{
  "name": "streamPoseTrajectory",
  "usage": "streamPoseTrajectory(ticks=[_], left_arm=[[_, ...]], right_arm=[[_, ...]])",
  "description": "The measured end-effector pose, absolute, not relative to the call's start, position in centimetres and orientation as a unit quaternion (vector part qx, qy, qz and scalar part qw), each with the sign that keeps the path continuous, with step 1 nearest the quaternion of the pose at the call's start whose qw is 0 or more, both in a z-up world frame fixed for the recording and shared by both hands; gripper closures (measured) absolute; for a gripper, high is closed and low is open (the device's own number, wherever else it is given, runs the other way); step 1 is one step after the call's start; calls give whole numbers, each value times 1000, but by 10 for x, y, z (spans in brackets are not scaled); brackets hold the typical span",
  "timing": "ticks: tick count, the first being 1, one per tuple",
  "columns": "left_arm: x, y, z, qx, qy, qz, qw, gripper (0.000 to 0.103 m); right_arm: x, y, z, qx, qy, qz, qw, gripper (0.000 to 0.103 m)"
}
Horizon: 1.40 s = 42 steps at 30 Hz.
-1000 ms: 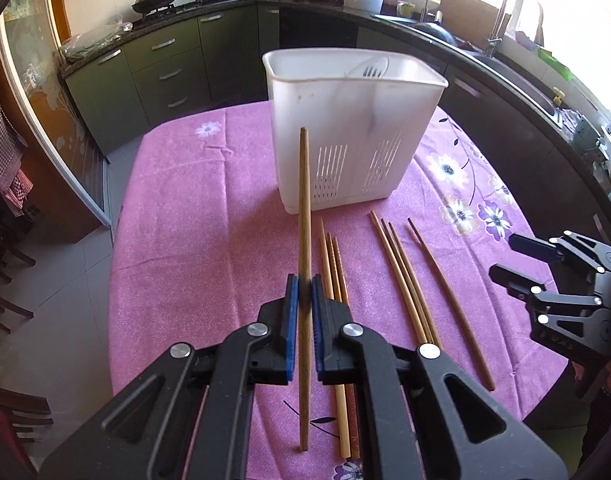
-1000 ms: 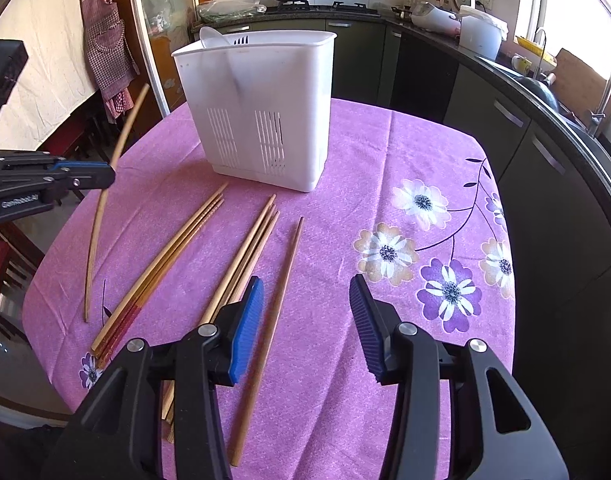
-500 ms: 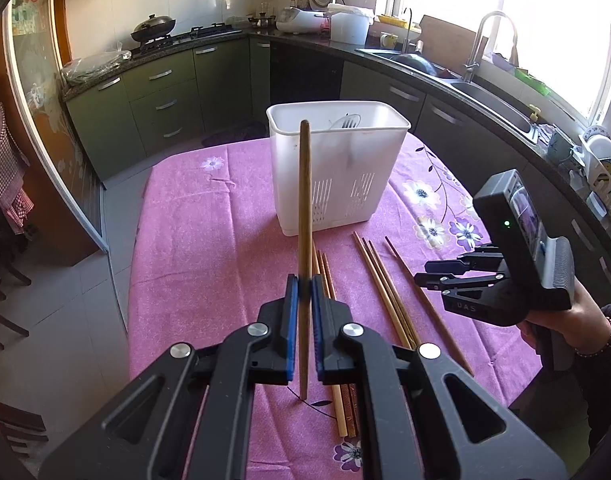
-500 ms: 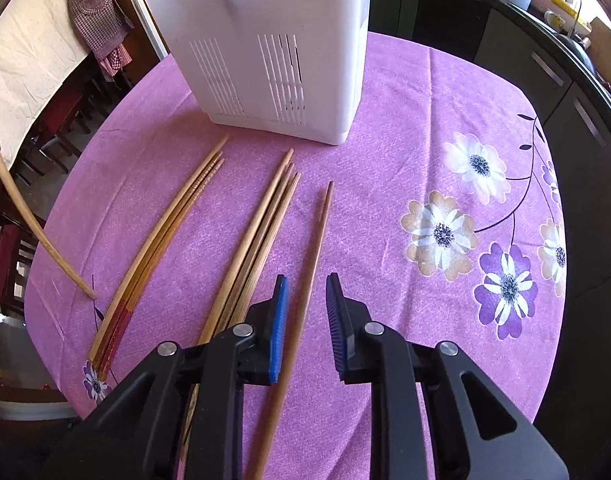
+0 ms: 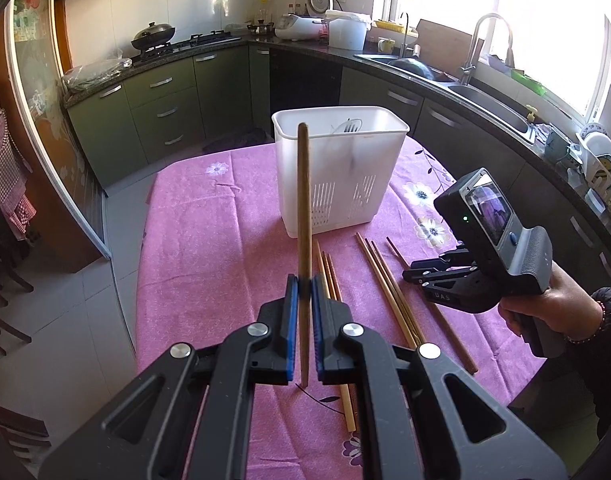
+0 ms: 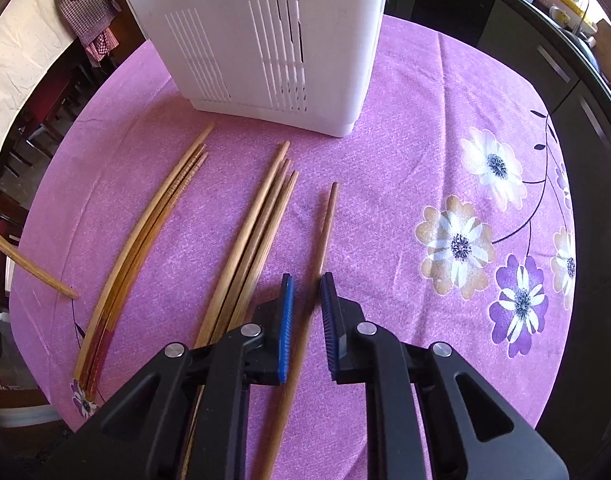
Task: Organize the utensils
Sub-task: 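Grasp a wooden chopstick with the right tool and lift it upright, then carry chopsticks to the white holder and drop them in with both tools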
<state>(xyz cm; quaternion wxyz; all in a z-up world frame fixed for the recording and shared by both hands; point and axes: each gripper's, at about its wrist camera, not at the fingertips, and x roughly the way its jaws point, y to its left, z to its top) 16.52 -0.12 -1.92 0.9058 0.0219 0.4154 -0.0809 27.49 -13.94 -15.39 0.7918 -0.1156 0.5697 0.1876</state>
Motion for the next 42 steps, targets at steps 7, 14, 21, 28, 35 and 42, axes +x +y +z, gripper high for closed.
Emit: streamPoseTrajectory(ticks=[7, 14, 21, 28, 35, 42], left_arm=[[164, -1, -19, 23, 414, -78, 906, 96], [162, -1, -17, 25, 414, -77, 907, 96], [156, -1, -16, 28, 412, -75, 908, 96], [149, -3, -15, 34, 408, -73, 909, 96], [141, -2, -10, 36, 399, -73, 913, 96], [135, -4, 0, 44, 391, -77, 916, 96]], right_arm=[[265, -136, -156, -111, 557, 190, 801, 97], [237, -163, -95, -69, 490, 211, 843, 96], [184, -194, -26, -42, 406, 228, 884, 97], [147, -216, -11, -37, 386, 229, 893, 97], [137, -222, -12, -35, 381, 231, 895, 97], [138, -222, -9, -34, 379, 236, 894, 97]])
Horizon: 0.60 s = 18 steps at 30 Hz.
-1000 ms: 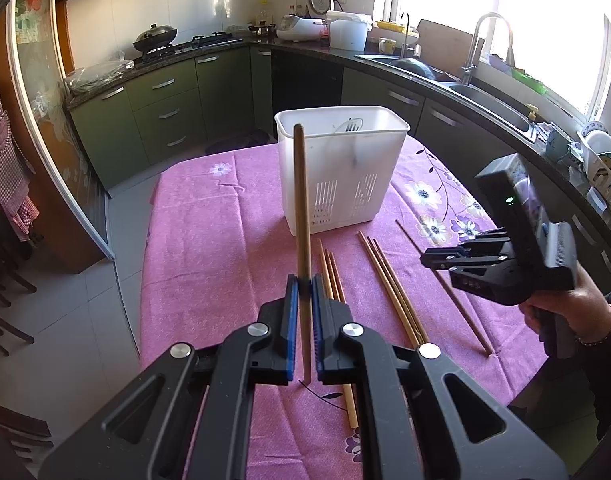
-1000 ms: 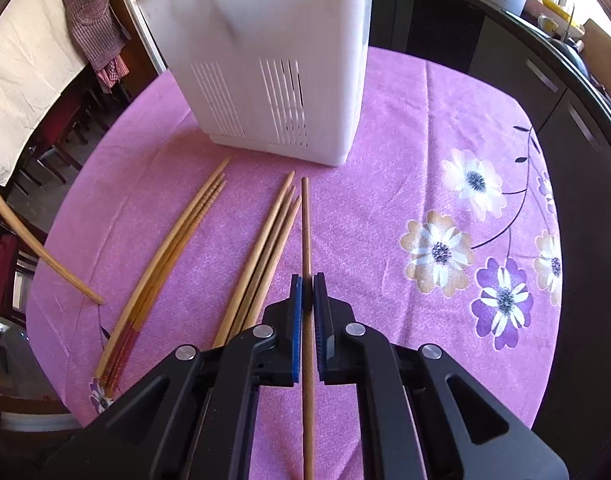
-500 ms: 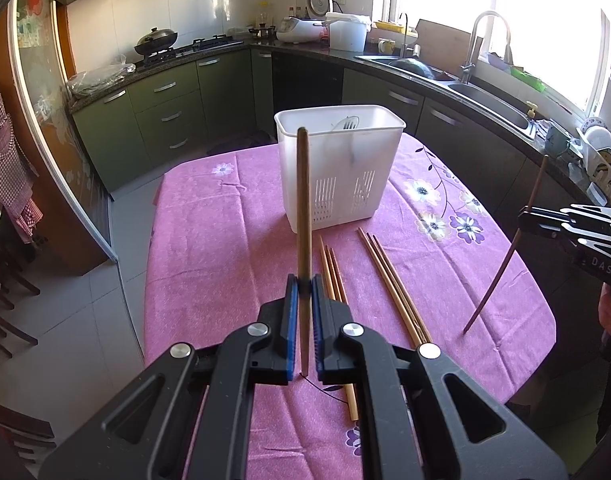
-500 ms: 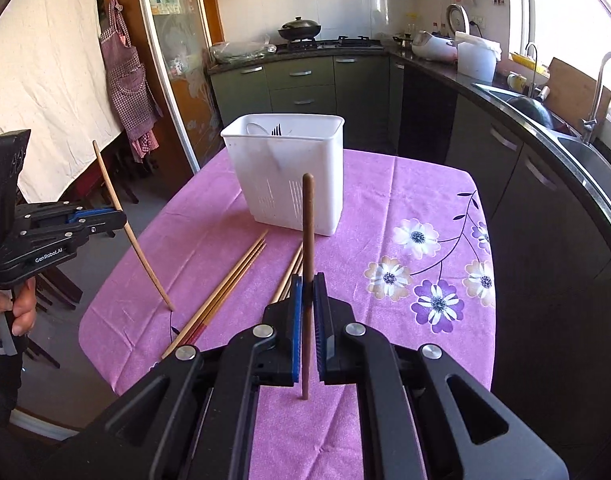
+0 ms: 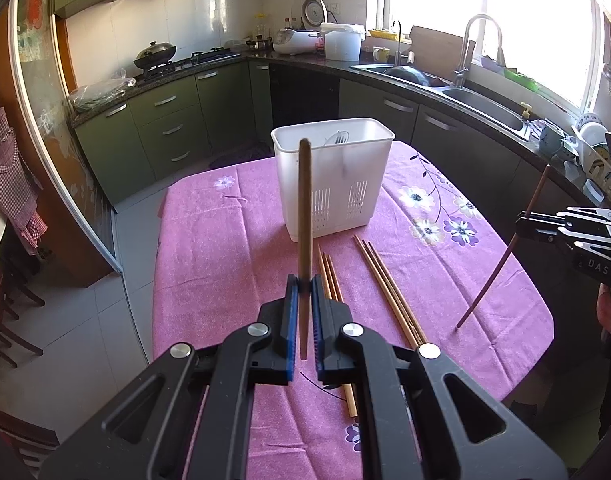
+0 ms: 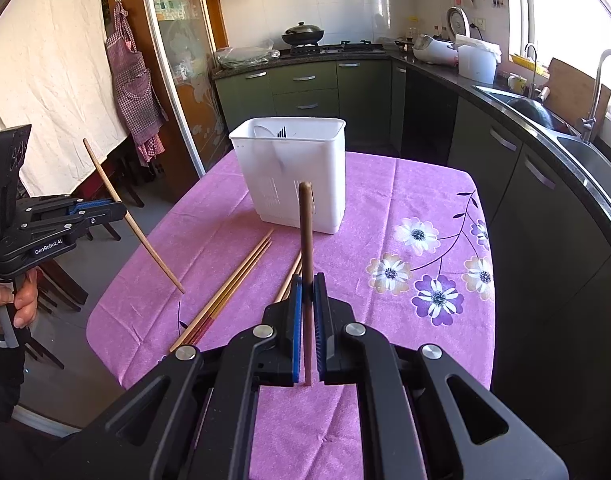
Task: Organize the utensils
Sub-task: 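Carry chopsticks to the white holder and drop them in with both tools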
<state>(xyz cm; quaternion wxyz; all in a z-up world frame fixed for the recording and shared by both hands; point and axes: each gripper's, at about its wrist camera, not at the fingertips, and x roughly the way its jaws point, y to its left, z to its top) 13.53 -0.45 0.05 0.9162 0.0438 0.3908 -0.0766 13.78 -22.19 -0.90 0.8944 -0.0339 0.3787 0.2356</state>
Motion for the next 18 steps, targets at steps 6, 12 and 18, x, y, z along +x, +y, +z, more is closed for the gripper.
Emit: streamPoseTrajectory(ticks=[6, 12, 18], left_arm=[[137, -8, 10, 44, 390, -88, 915, 96], [148, -10, 38, 41, 384, -101, 917, 96], [163, -16, 95, 43, 348, -110, 930, 96]], right_arm=[[140, -221, 5, -32, 371, 247, 895, 97], [150, -217, 36, -32, 353, 258, 898, 97], [165, -214, 89, -28, 320, 269, 908, 97]])
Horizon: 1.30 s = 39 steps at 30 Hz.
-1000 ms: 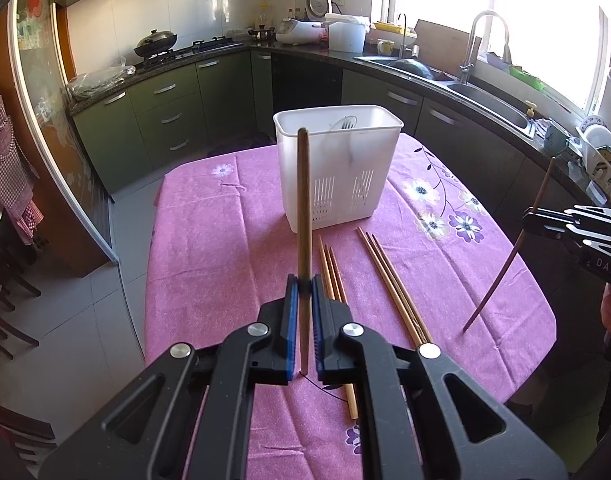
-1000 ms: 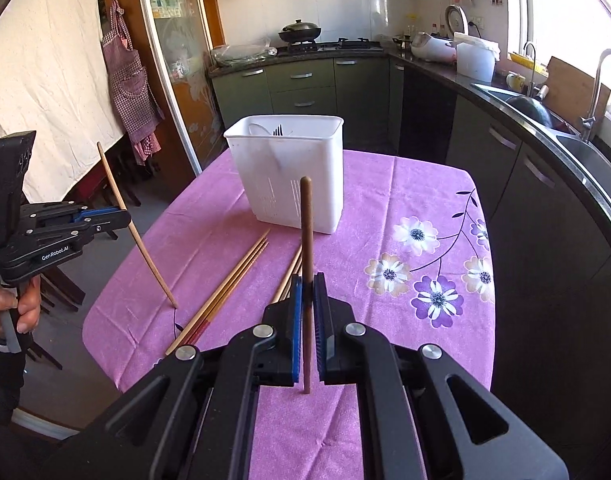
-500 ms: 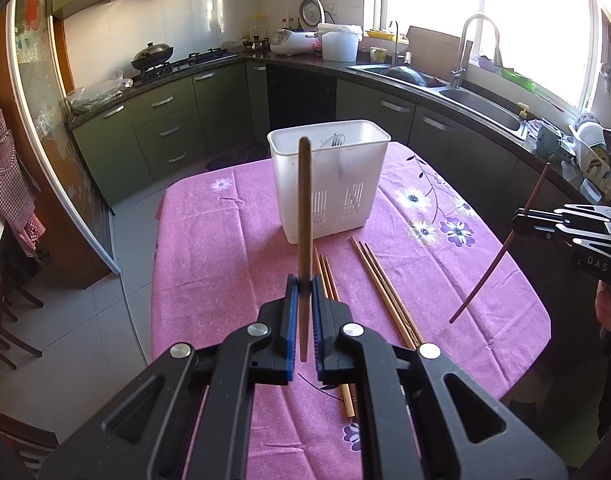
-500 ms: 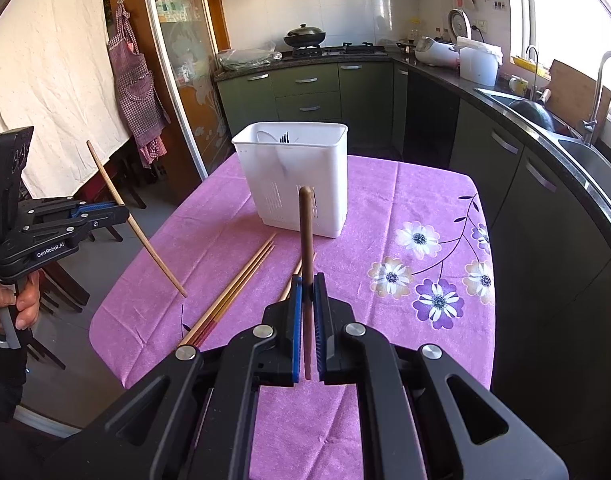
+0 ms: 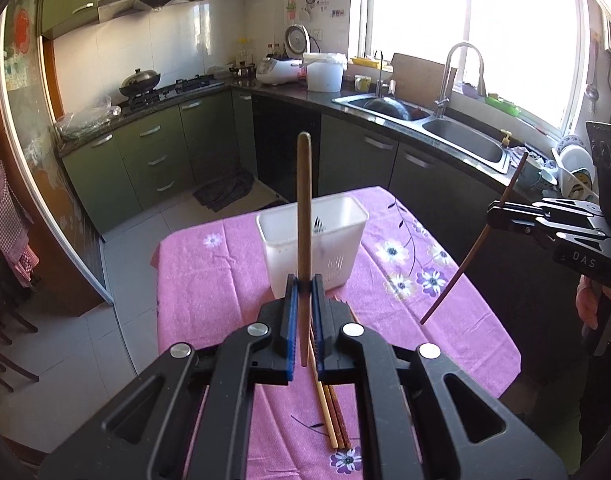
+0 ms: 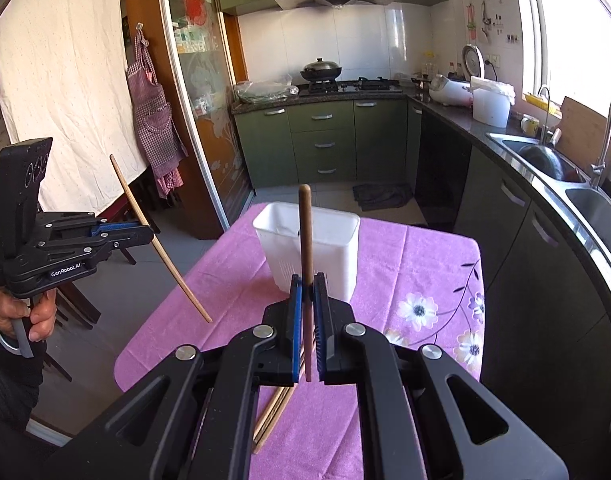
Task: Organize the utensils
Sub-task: 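Carry chopsticks to the white holder and drop them in with both tools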
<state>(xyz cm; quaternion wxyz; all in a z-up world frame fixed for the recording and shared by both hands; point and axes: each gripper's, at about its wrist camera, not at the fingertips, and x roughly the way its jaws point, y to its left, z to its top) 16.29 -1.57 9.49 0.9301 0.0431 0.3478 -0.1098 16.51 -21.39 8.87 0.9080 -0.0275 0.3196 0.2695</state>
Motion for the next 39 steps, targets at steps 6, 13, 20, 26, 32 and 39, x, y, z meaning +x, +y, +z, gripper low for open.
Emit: streamPoseTrajectory(ticks=[6, 13, 20, 26, 32, 39], left_arm=[[189, -21, 156, 39, 284, -106, 952, 96], [246, -29, 165, 25, 249, -83, 965, 96], [293, -33, 117, 23, 280, -68, 957, 96], [304, -32, 74, 21, 329, -74, 941, 96], [298, -29, 62, 22, 343, -74, 936, 96], [282, -26, 68, 28, 338, -73, 938, 92]], right_arm=[[193, -210, 146, -14, 271, 263, 926, 97], [252, -192, 168, 6, 243, 242, 939, 97], [301, -163, 141, -2, 253, 232, 939, 97], [326, -153, 97, -7, 291, 236, 927, 96], [328, -154, 75, -2, 312, 242, 919, 96], [297, -162, 92, -5, 296, 246, 923, 95]])
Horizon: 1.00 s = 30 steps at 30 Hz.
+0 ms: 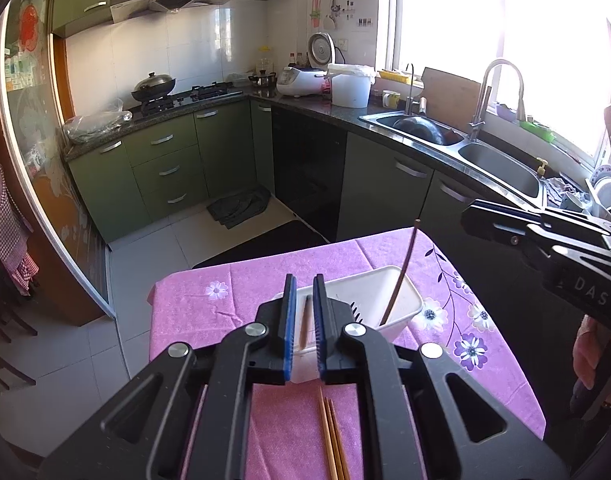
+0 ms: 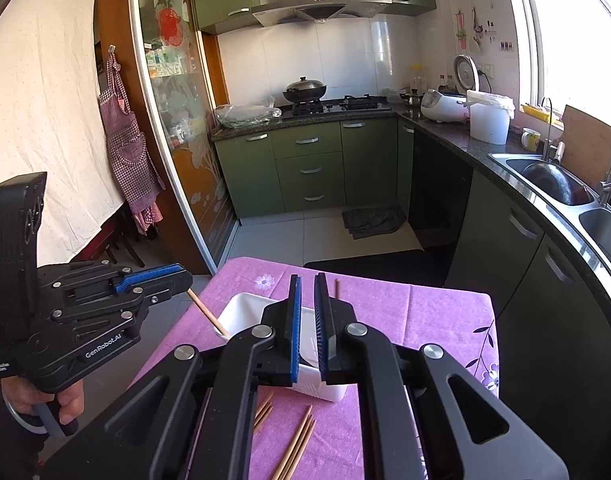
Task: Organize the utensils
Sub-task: 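Carry chopsticks to the white holder and drop them in with both tools, then grasp another wooden chopstick with the left tool and lift it upright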
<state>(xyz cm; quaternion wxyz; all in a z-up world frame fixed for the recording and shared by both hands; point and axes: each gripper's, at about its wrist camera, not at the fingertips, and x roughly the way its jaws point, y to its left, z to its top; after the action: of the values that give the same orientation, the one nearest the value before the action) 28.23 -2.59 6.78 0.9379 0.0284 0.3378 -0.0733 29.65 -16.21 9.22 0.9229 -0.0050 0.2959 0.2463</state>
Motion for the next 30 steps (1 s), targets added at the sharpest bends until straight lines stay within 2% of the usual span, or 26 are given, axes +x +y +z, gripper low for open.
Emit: streamPoseTrajectory(ticks=[2, 4, 8, 13, 22, 23, 25, 30], left_arm=[[276, -27, 70, 32, 336, -71, 939, 91], [271, -28, 71, 32, 338, -72, 938, 91], [256, -29, 76, 34, 334, -74, 939, 91], [229, -27, 64, 39, 360, -76, 929, 91], [217, -27, -51, 38, 519, -77, 851, 91], [218, -27, -63, 36, 531, -75, 843, 91], [223, -29, -85, 32, 557, -74, 827, 91], [237, -31, -124, 27, 602, -75, 795, 91]], right_arm=[[281, -165, 97, -8, 290, 250, 924, 95], [264, -168, 99, -10, 286, 254, 924, 90], [232, -178, 93, -13, 289, 260, 921, 89], [199, -197, 54, -13, 319, 258, 912, 89], [202, -226, -57, -11, 434, 220, 873, 89], [203, -227, -66, -10, 443, 219, 870, 87], [204, -229, -79, -11, 452, 216, 865, 81], [209, -223, -84, -16, 460, 222, 860, 81]])
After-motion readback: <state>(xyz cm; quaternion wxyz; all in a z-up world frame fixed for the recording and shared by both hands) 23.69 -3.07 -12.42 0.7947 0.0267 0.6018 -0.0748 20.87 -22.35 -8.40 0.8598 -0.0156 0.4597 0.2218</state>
